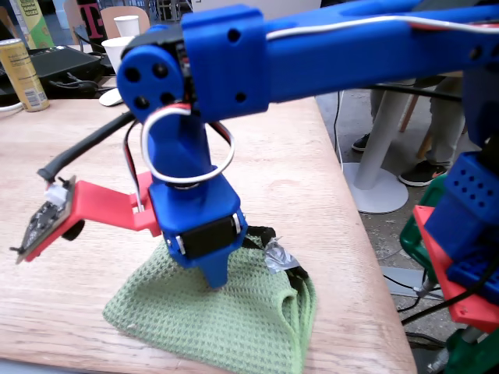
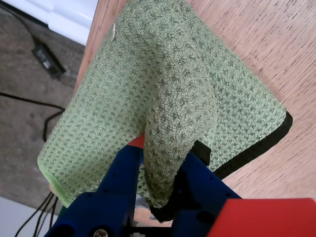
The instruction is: Clean the table
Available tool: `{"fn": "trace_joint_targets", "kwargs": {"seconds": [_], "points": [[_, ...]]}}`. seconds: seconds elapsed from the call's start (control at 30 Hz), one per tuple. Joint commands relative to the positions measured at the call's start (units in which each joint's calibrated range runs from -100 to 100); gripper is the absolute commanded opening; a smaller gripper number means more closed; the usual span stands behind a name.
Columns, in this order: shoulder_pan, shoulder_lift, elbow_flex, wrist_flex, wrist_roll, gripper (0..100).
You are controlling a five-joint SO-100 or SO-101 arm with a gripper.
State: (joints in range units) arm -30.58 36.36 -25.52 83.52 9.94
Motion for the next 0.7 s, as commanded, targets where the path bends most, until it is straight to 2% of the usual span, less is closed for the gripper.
{"fn": "trace_joint_targets", "kwargs": {"seconds": [0.0,0.17,0.57,0.67], "points": [[0.46,6.26,-0.3,-0.51,0.24,0],[1.81,7.04,-3.22,0.63,0.29,0],[35.15,7.04,-2.75,0.63,0.49,0],[41.91,7.12,-3.13,0.63,4.3,0]]}}
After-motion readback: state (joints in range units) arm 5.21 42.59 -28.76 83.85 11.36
